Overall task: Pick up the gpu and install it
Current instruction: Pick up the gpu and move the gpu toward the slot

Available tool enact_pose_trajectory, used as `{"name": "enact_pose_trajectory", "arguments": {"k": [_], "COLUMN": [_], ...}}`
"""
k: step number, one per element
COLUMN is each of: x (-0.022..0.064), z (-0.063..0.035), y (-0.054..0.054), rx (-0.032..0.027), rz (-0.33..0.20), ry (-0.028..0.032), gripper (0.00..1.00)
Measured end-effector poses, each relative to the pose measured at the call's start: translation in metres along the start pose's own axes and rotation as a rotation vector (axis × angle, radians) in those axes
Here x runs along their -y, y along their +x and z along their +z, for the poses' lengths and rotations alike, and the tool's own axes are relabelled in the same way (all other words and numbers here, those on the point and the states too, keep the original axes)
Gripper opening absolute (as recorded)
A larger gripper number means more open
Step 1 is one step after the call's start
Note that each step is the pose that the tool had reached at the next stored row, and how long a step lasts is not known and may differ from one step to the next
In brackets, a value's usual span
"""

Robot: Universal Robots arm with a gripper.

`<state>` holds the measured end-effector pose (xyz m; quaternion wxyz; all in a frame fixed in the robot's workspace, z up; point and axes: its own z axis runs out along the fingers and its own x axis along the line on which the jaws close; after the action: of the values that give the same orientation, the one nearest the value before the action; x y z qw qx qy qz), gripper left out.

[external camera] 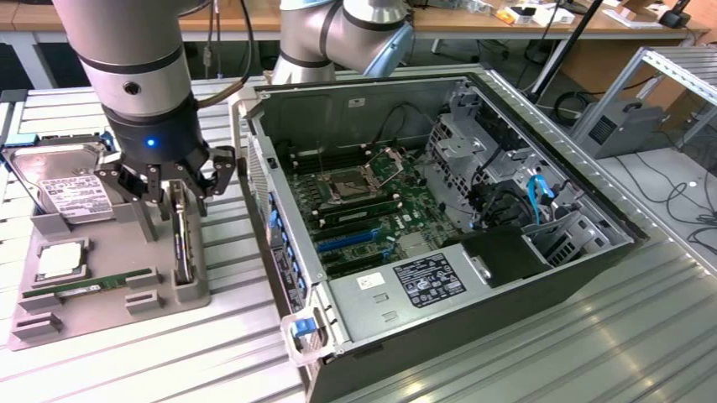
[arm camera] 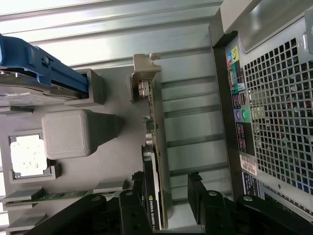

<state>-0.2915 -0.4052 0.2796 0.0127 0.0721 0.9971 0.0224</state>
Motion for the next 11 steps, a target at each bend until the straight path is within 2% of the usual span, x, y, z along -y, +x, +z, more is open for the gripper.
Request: {"name": "enact_pose_trajectory", "arguments": {"k": [11], "x": [0.0006], "z": [0.0047], "y": [0.0], "rx": [0.0], "rz": [0.0], "ry": [0.0], "gripper": [0.48]}}
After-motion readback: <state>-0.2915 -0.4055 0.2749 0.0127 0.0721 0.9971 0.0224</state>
